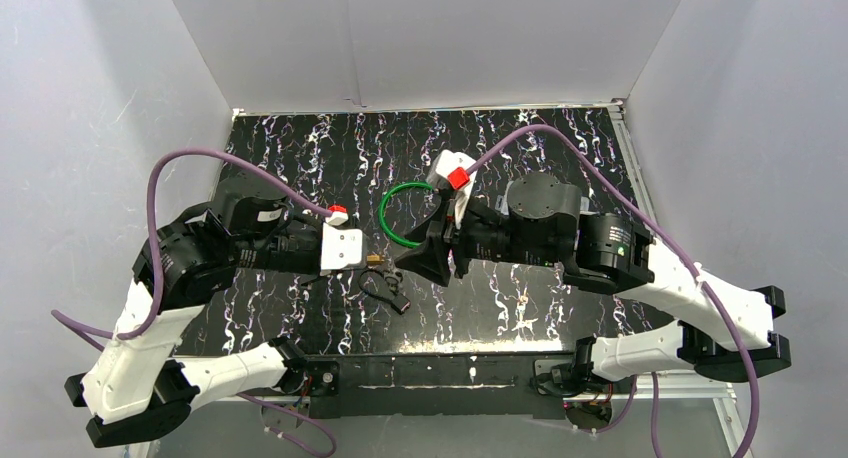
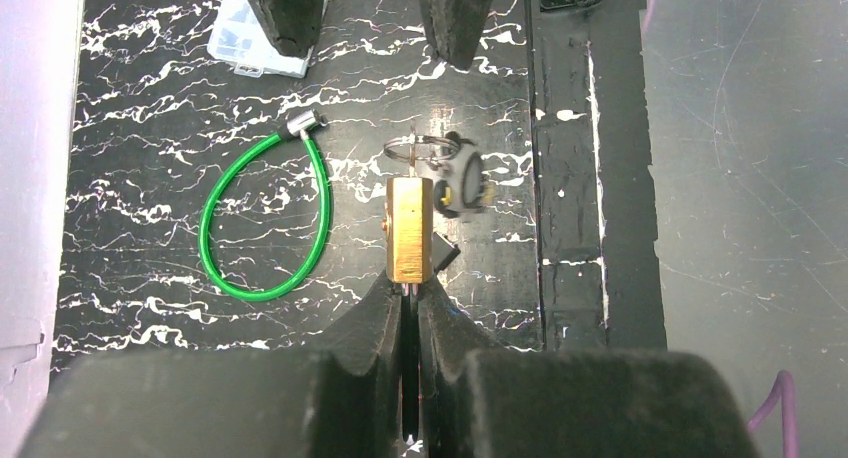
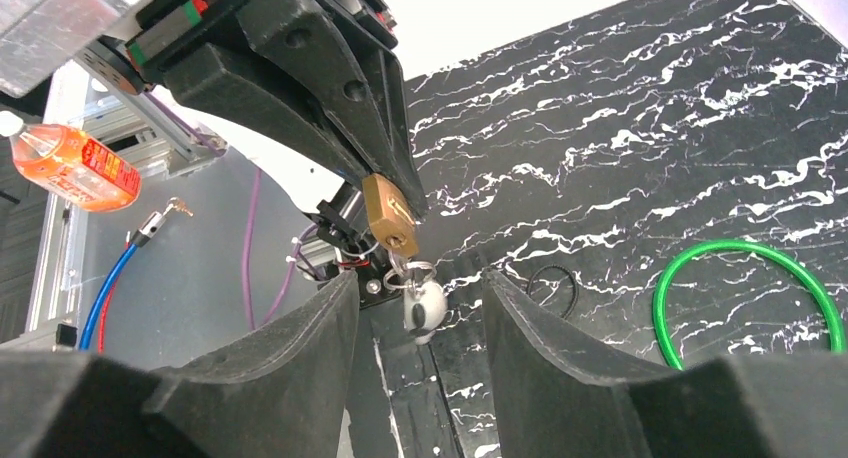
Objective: Unlock with the key
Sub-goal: Unlock the lock.
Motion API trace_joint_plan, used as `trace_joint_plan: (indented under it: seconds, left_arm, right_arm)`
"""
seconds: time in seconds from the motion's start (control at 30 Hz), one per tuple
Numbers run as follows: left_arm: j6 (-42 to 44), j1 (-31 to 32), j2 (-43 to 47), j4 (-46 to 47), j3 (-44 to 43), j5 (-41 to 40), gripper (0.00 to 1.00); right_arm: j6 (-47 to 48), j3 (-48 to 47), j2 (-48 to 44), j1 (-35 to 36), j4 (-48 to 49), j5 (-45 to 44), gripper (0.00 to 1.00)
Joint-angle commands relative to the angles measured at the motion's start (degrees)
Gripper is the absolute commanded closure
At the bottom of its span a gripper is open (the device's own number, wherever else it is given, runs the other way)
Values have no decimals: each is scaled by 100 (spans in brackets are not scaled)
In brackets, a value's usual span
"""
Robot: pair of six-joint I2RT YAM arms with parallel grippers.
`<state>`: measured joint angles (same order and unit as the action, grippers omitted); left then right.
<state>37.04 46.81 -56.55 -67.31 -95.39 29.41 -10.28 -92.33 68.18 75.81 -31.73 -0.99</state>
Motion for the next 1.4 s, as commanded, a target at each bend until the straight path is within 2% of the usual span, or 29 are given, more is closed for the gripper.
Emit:
trace_joint_plan:
  seconds: [0.0, 0.43, 1.0, 1.07, 1.23, 1.37]
  left_arm:
    - [-42, 7, 47, 94, -13, 119, 100]
    - [-87, 7, 14, 66, -157, 162, 100]
    - [-68, 11, -7, -37, -307, 274, 99]
    - [-34, 7, -4, -44, -276, 268, 99]
    - [-8, 9, 9, -32, -251, 248, 99]
    - [6, 9, 10, -37, -231, 255, 99]
  right_arm:
    - [197, -47, 83, -5, 400, 302, 46]
    - [147, 117, 165, -5, 526, 467, 51]
    - [84, 122, 262, -5, 655, 312, 76]
    - [86, 153, 239, -5, 659, 252, 75]
    - [219, 15, 160, -5, 488, 127, 53]
    - [255, 99, 68, -5, 585, -64, 56]
